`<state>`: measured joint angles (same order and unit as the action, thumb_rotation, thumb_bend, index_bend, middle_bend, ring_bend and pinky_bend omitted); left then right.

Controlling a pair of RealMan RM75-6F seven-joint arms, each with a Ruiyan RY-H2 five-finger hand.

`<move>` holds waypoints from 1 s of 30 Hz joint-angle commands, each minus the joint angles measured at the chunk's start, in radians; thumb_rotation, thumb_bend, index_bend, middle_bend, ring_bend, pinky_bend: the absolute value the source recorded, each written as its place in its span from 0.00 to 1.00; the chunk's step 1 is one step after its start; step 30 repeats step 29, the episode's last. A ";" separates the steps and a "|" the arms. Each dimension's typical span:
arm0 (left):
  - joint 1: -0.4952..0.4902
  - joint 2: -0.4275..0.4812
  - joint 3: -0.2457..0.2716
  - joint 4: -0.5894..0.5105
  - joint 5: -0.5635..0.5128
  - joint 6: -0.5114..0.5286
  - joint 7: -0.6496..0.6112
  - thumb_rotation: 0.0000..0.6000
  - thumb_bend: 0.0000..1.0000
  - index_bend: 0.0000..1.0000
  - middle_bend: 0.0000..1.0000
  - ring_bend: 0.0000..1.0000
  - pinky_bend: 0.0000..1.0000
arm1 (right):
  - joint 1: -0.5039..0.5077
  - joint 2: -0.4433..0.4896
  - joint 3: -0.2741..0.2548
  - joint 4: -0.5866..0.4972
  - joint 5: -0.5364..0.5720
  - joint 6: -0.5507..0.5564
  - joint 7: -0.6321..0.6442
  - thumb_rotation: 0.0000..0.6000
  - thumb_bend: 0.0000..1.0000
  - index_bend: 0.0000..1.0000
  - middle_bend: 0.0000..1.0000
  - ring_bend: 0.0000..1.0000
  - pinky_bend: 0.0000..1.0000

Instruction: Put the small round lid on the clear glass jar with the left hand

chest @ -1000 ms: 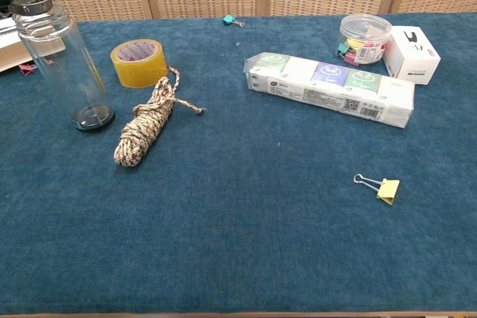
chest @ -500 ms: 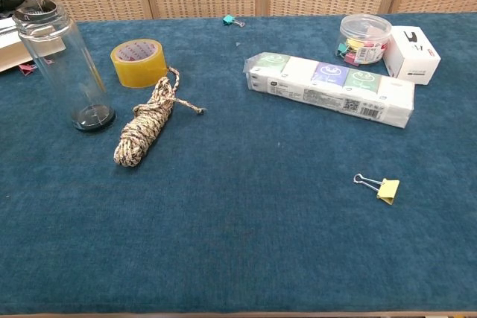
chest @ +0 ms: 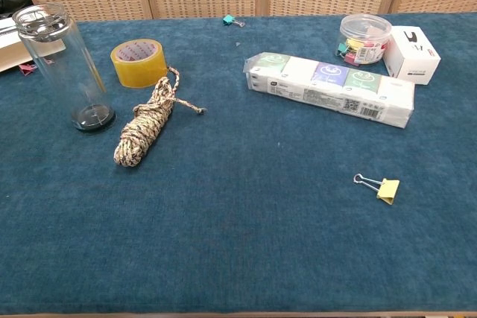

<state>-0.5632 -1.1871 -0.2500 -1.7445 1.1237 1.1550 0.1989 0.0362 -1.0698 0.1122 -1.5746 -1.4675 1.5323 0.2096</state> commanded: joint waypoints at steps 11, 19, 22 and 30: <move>0.099 0.086 0.051 -0.044 0.103 0.112 -0.048 1.00 0.47 0.02 0.00 0.00 0.00 | 0.002 -0.003 -0.005 -0.005 -0.010 -0.001 -0.012 1.00 0.00 0.02 0.00 0.00 0.00; 0.271 0.114 0.184 0.017 0.216 0.232 -0.192 1.00 0.46 0.00 0.00 0.00 0.00 | -0.001 -0.002 -0.008 -0.015 -0.022 0.010 -0.019 1.00 0.00 0.02 0.00 0.00 0.00; 0.330 0.128 0.234 0.027 0.248 0.264 -0.223 1.00 0.36 0.00 0.00 0.00 0.00 | -0.002 -0.002 -0.011 -0.017 -0.028 0.012 -0.022 1.00 0.00 0.02 0.00 0.00 0.00; 0.415 0.136 0.283 0.022 0.291 0.334 -0.202 1.00 0.25 0.00 0.00 0.00 0.00 | -0.005 0.000 -0.013 -0.022 -0.036 0.022 -0.025 1.00 0.00 0.02 0.00 0.00 0.00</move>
